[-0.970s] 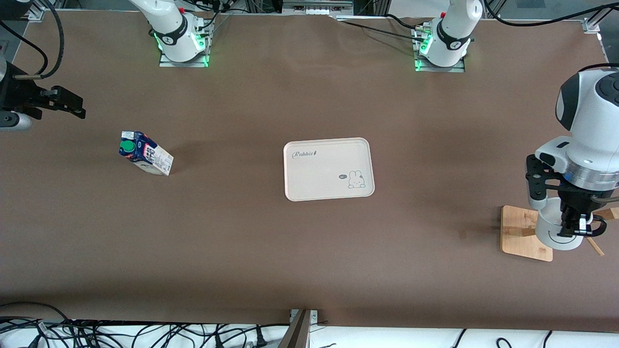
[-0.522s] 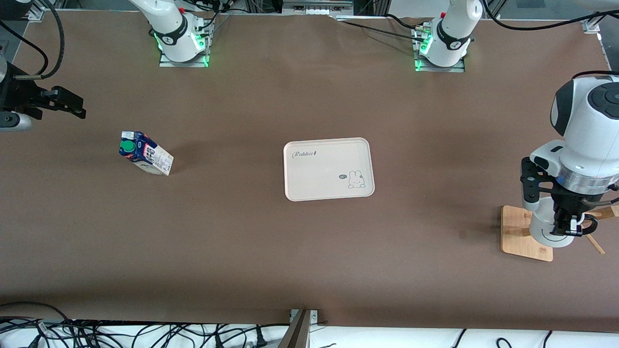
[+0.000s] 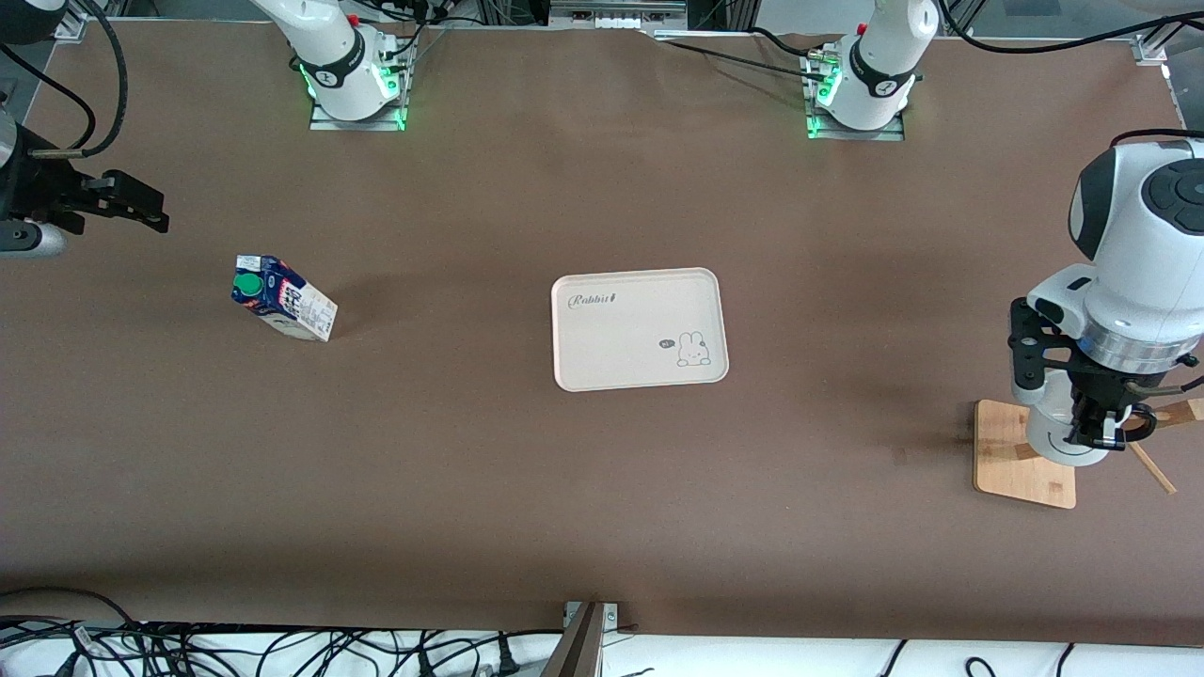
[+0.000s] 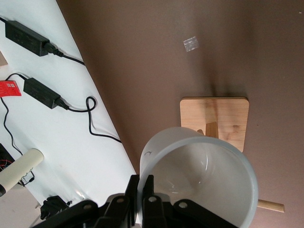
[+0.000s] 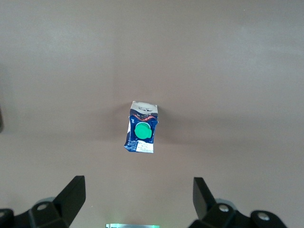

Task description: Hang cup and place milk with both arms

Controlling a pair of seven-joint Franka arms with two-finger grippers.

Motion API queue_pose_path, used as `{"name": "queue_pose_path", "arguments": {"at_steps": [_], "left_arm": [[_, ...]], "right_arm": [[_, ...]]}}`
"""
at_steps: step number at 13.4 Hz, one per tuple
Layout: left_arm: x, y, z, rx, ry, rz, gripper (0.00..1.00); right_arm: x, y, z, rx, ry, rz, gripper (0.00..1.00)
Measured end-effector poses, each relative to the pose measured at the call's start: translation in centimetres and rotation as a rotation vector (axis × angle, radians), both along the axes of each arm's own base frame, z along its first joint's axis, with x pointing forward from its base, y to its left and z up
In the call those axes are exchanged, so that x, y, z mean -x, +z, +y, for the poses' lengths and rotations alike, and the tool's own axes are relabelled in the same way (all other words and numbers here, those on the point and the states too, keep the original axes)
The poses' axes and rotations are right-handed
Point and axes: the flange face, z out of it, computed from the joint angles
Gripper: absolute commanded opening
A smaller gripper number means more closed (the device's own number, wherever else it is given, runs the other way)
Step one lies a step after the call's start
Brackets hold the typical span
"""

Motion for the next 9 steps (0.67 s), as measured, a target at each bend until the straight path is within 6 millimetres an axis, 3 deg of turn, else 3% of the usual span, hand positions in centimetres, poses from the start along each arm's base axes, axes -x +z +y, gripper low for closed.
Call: {"name": "queue_pose_path", "arguments": {"at_steps": [8, 9], "left_arm": [[0.4, -0.7, 0.2, -0.012, -0.021, 0.032, 0.0], [0.4, -0.8, 0.2, -0.013, -0.023, 0.033, 0.27]], "right_arm": [[0.0, 0.0, 0.0, 0.0, 0.0, 0.0, 1.0], [0.0, 0.0, 0.0, 0.0, 0.0, 0.0, 1.0]]}}
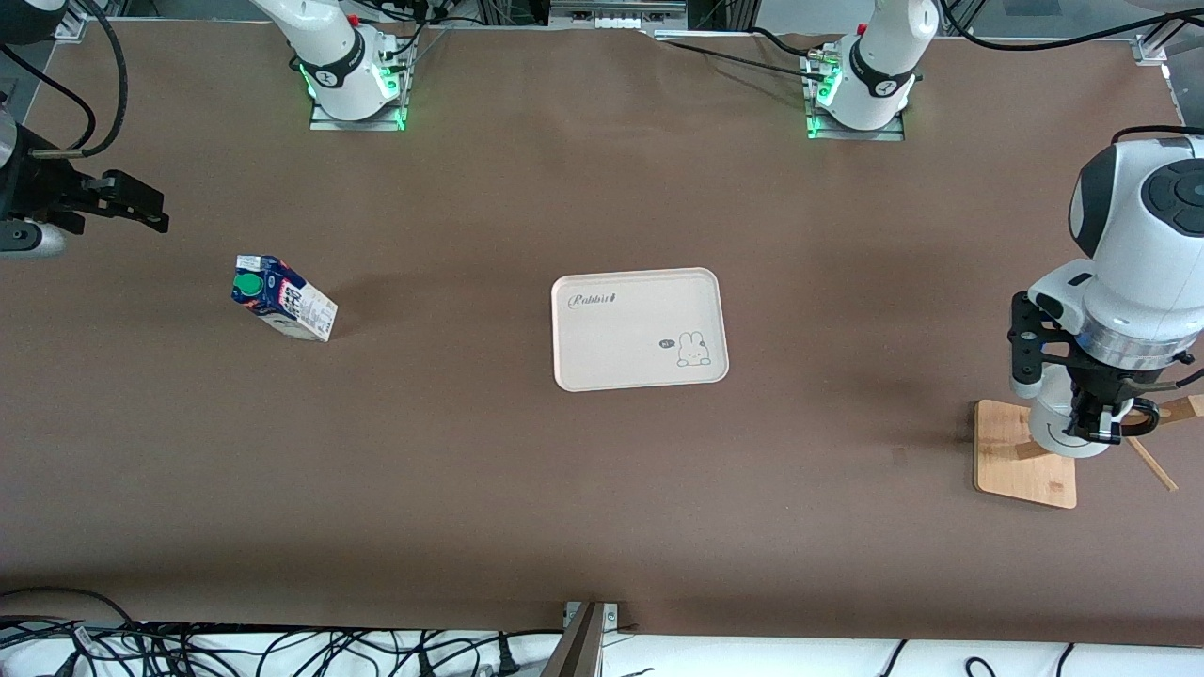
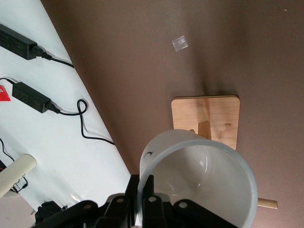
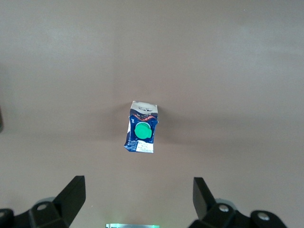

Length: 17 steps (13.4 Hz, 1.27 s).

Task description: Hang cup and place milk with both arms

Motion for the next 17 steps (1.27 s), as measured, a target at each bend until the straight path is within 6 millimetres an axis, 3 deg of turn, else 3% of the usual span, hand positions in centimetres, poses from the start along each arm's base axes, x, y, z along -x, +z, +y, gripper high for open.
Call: {"name": "queue_pose_path", "arguments": {"at_steps": [2, 4, 5, 6, 7, 10, 12, 17], "left_arm": [[0.2, -0.5, 0.3, -0.002, 0.006, 0.016, 0.55], [0.5, -1.8, 1.0, -0.003, 0.018, 0.044, 0.57], [0.6, -2.1, 1.4, -0.003, 0.025, 0.05, 0.63], [0.7, -2.2, 2.0, -0.002, 0.033, 0.052, 0.77], [0.7, -2.2, 2.4, -0.002, 0.04, 0.052, 1.0], [0.8, -1.9, 2.5, 0.028, 0.064, 0.046, 1.0], [1.2, -0.6, 2.3, 0.113, 0.117, 0.042, 1.0], [5.1, 6.7, 1.7, 0.311, 0.504, -0.012, 1.0]], "right_arm": [[0.0, 0.0, 0.0, 0.0, 0.0, 0.0, 1.0], [0.0, 0.0, 0.0, 0.0, 0.0, 0.0, 1.0], [0.0, 0.0, 0.0, 0.0, 0.0, 0.0, 1.0], [0.0, 0.0, 0.0, 0.0, 0.0, 0.0, 1.0], [0.0, 0.0, 0.0, 0.0, 0.0, 0.0, 1.0], [0.0, 0.0, 0.0, 0.0, 0.0, 0.0, 1.0], [0.0, 0.0, 0.0, 0.0, 0.0, 0.0, 1.0], [0.0, 0.0, 0.0, 0.0, 0.0, 0.0, 1.0]]}}
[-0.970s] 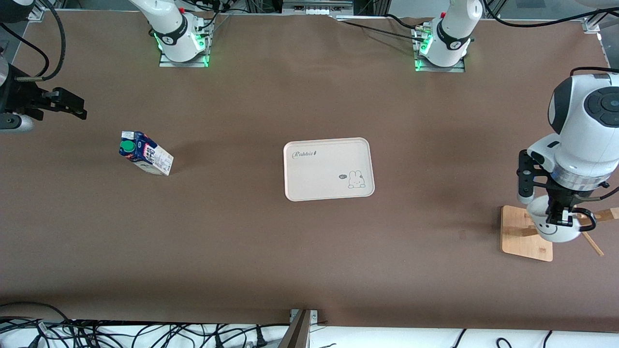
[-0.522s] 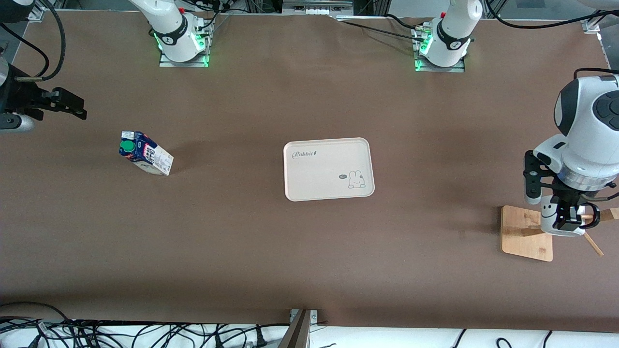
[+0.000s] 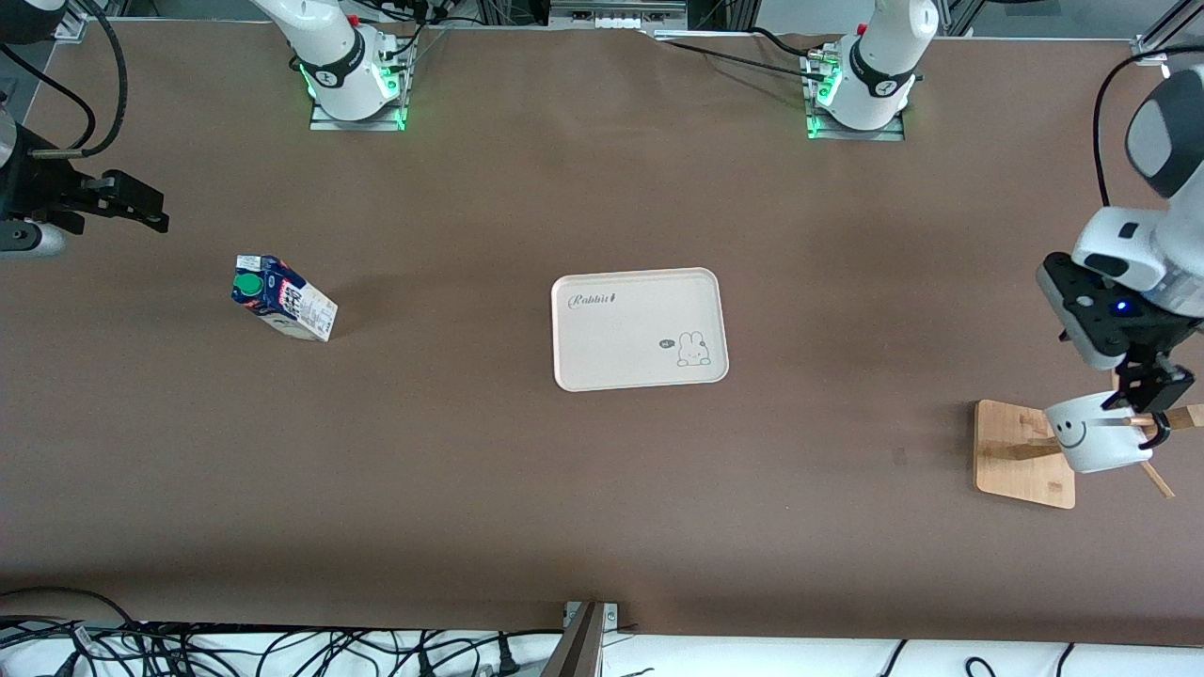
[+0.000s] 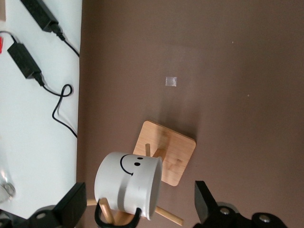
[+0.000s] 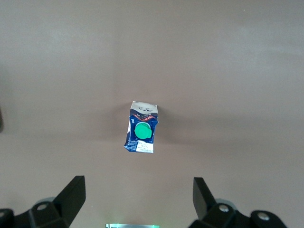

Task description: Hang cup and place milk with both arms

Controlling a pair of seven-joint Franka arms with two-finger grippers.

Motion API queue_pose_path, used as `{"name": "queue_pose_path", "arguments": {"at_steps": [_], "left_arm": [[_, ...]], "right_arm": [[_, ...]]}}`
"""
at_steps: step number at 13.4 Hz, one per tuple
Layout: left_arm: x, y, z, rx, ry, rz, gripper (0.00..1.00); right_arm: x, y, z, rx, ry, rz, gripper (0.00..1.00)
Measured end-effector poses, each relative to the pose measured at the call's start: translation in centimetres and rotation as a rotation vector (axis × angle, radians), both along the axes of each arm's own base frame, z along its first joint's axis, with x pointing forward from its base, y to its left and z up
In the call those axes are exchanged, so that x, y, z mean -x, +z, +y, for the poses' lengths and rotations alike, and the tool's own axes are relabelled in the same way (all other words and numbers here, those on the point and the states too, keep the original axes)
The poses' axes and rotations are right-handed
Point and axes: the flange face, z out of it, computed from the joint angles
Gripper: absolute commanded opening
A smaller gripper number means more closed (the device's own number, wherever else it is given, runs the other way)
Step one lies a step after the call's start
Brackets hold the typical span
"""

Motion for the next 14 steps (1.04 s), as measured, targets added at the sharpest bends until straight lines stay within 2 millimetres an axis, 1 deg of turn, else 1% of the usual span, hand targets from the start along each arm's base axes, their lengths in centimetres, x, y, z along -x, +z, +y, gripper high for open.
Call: {"name": "queue_pose_path", "arguments": {"at_steps": [1, 3, 6, 8, 10, 12, 14], "left_arm": [[1.0, 1.4, -0.3, 0.028, 0.109, -0.006, 1.0], [3.0, 3.4, -1.4, 0.071, 0.348, 0.002, 1.0], [5.9, 5.0, -3.2, 0.143, 0.697, 0.047, 1.0], [6.9, 5.0, -3.6, 0.181, 0.877, 0.087, 1.0], [7.6, 4.6, -3.6, 0.215, 1.036, 0.124, 1.0], [8.2, 4.4, -3.7, 0.262, 1.135, 0.156, 1.0], [9.0, 4.0, -3.0, 0.29, 1.183, 0.185, 1.0]], "right_arm": [[0.0, 0.0, 0.0, 0.0, 0.0, 0.0, 1.0], [0.0, 0.0, 0.0, 0.0, 0.0, 0.0, 1.0], [0.0, 0.0, 0.0, 0.0, 0.0, -0.001, 1.0], [0.0, 0.0, 0.0, 0.0, 0.0, -0.001, 1.0], [0.0, 0.0, 0.0, 0.0, 0.0, -0.001, 1.0], [0.0, 0.1, -0.1, 0.0, -0.001, -0.001, 1.0], [0.0, 0.0, -0.1, 0.0, -0.003, -0.001, 1.0]]}}
